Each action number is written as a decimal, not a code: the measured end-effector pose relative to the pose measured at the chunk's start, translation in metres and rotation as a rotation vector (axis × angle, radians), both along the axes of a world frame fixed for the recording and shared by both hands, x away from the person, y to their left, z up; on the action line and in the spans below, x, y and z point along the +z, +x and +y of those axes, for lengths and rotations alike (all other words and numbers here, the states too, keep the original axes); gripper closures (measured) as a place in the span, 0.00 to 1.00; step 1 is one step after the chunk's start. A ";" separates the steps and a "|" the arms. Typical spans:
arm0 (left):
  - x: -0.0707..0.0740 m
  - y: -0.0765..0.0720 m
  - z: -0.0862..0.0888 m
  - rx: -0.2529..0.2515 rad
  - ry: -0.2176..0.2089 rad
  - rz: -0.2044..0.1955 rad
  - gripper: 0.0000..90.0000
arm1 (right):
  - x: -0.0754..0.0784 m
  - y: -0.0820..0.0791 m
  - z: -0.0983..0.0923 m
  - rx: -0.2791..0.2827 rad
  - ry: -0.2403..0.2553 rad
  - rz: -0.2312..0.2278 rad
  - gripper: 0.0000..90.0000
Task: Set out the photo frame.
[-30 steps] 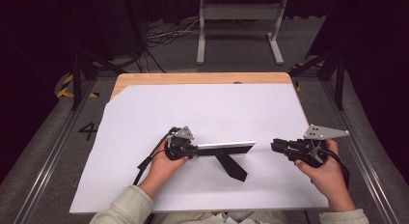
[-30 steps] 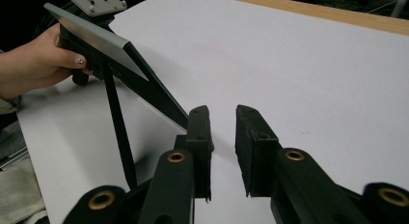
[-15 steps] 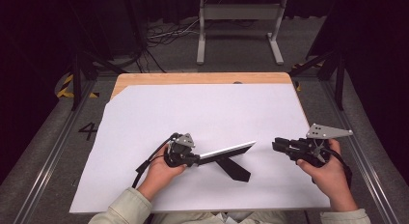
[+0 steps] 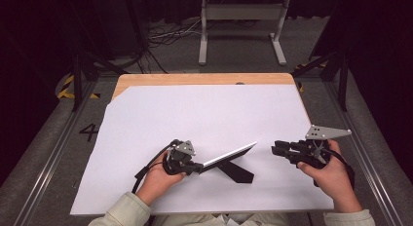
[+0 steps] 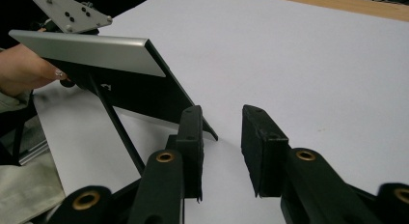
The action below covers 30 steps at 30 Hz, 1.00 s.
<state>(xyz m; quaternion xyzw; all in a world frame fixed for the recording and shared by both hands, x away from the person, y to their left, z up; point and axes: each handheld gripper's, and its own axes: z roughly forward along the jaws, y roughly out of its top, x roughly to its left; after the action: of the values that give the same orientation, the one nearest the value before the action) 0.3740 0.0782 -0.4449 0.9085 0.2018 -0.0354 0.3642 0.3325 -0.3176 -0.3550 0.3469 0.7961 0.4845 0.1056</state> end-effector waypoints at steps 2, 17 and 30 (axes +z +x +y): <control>-0.001 -0.001 -0.001 -0.010 0.005 0.004 1.00 | 0.000 0.000 0.001 0.006 -0.009 0.000 0.78; -0.001 -0.011 -0.011 -0.065 -0.001 0.034 1.00 | 0.003 -0.001 0.003 0.032 -0.026 0.010 0.78; -0.001 -0.025 -0.030 -0.158 -0.004 0.058 1.00 | 0.006 -0.003 0.003 0.029 -0.021 0.007 0.78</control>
<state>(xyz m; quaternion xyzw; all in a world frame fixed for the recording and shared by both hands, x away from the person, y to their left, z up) 0.3493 0.0481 -0.4464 0.9195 0.1400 -0.0906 0.3559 0.3293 -0.3149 -0.3486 0.3357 0.8065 0.4764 0.0995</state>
